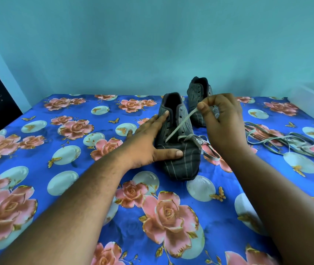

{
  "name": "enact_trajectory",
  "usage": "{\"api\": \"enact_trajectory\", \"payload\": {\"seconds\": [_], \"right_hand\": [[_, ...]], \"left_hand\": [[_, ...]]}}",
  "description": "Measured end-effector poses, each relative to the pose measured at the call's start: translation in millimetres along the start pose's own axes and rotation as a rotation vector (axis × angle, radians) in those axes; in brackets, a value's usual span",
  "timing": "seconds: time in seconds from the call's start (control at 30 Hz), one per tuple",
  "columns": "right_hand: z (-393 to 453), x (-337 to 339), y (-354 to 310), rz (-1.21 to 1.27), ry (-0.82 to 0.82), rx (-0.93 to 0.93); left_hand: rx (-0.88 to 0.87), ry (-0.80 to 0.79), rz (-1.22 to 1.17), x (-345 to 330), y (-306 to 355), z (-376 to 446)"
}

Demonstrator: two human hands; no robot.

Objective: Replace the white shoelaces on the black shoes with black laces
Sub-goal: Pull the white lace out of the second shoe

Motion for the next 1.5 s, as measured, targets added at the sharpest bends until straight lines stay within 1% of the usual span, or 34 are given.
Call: {"api": "enact_trajectory", "payload": {"seconds": [0.07,0.13,0.2,0.27,0.33,0.4,0.53,0.63,0.7,0.77,0.83,0.93,1.03,1.1,1.13,1.2,1.27,1.4,1.5], "right_hand": [[-2.9,-2.6,-0.9,-0.087,-0.029,0.039],[-8.1,-5.6,-6.5,-0.178,-0.085,0.151],[-15.3,-11.5,-11.4,-0.277,-0.186,0.276],[-21.5,-18.3,-12.9,-0.345,-0.278,0.358],[-24.6,-21.9,-12.8,-0.34,-0.313,0.388],[-24.2,-22.3,-12.5,-0.313,-0.298,0.399],[-18.3,-18.9,-11.4,-0.265,-0.261,0.303],[-15.1,-15.8,-7.6,-0.264,-0.295,0.26],[-16.4,-16.1,-6.7,-0.305,-0.35,0.281],[-18.4,-17.6,-8.1,-0.312,-0.348,0.33],[-19.1,-19.1,-10.2,-0.279,-0.317,0.35],[-15.5,-16.2,-12.2,-0.145,-0.248,0.314],[-5.5,-1.7,-13.2,0.044,-0.118,0.167],[1.8,8.3,-10.4,0.06,-0.053,0.081],[5.3,11.1,-6.2,0.028,-0.054,0.045],[8.7,13.1,1.5,-0.085,-0.106,-0.002],[8.6,12.3,4.8,-0.142,-0.183,0.03],[5.5,6.3,1.2,-0.186,-0.41,0.204],[5.0,4.6,2.2,-0.269,-0.47,0.34]], "left_hand": [[0.0,-0.003,0.003,0.2,0.4,-0.4],[0.001,-0.009,0.005,0.3,1.5,-0.8],[0.0,-0.004,0.013,0.1,1.8,-1.0],[0.008,0.0,0.01,0.3,1.4,-0.7],[0.014,0.001,-0.001,-0.1,0.1,-0.3],[0.004,0.006,-0.012,-0.4,-0.9,-0.3],[0.008,0.005,-0.012,-0.4,-0.5,0.1],[0.01,-0.001,-0.003,0.1,1.5,-0.5],[0.013,-0.003,-0.012,0.9,3.2,-1.7],[0.017,-0.004,-0.015,1.1,4.4,-2.4],[0.012,0.002,-0.02,1.3,3.7,-2.1],[0.002,0.01,-0.026,0.7,1.2,-0.9],[0.0,0.011,-0.024,0.5,1.2,-0.7],[0.009,0.004,-0.018,0.4,0.8,-0.9],[0.009,0.001,-0.014,0.2,0.2,-0.6],[0.005,-0.003,-0.006,0.2,0.0,-0.2],[0.005,-0.005,-0.001,0.7,1.0,-0.1],[0.002,0.002,-0.005,0.2,-0.3,-0.2],[0.007,0.001,-0.005,-0.4,-1.9,0.5]]}}
Point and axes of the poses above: each hand's wrist, its own z-axis towards the middle knuckle, its own x-axis out of the back of the hand, y = z × x, the point moved 2 cm from there along z, towards the middle knuckle, and after that the axes turned 12 degrees about -x, right-handed, at the moved point
